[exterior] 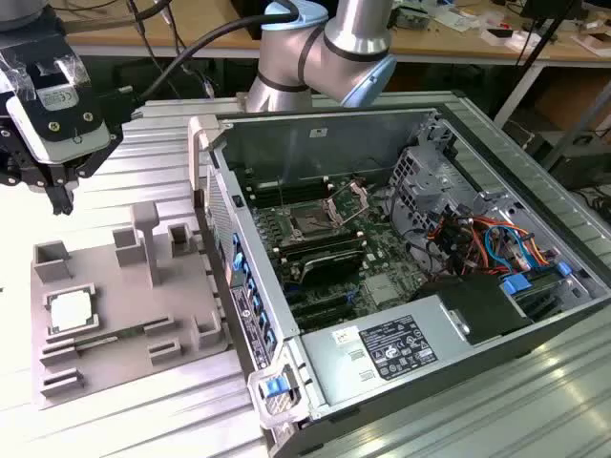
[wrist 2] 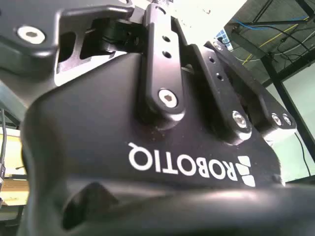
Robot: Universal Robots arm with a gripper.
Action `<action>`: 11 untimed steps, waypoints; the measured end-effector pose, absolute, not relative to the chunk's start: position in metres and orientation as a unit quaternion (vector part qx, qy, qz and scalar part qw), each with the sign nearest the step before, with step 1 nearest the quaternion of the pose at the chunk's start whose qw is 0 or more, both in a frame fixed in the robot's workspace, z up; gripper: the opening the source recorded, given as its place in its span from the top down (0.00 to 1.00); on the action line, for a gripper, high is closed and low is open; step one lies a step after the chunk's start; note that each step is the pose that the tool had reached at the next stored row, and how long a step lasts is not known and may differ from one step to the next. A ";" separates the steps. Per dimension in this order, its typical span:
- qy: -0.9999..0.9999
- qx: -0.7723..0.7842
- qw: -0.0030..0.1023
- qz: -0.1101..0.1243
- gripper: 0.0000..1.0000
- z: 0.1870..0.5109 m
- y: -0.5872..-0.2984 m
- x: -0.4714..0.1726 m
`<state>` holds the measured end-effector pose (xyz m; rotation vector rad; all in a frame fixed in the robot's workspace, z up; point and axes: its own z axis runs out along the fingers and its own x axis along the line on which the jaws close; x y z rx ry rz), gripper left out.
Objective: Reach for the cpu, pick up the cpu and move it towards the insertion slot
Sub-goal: 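Reach for the cpu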
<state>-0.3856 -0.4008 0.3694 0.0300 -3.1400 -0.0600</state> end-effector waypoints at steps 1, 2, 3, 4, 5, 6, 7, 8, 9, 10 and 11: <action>-1.000 0.010 0.000 -0.019 0.89 0.369 -0.401 -0.386; -1.000 0.010 0.000 -0.019 0.89 0.369 -0.401 -0.386; -1.000 0.010 0.000 -0.019 0.89 0.369 -0.401 -0.386; -1.000 0.010 0.000 -0.019 0.89 0.369 -0.401 -0.386; -1.000 0.010 0.000 -0.019 0.89 0.369 -0.401 -0.386; -1.000 0.010 0.000 -0.019 0.89 0.369 -0.401 -0.386; -1.000 0.010 0.000 -0.019 0.89 0.368 -0.401 -0.386; -1.000 0.010 0.000 -0.019 0.89 0.366 -0.401 -0.386; -1.000 0.010 0.000 -0.019 0.89 0.365 -0.401 -0.386; -1.000 0.010 0.000 -0.019 0.89 0.365 -0.401 -0.386; -1.000 0.010 0.000 -0.019 0.89 0.365 -0.401 -0.386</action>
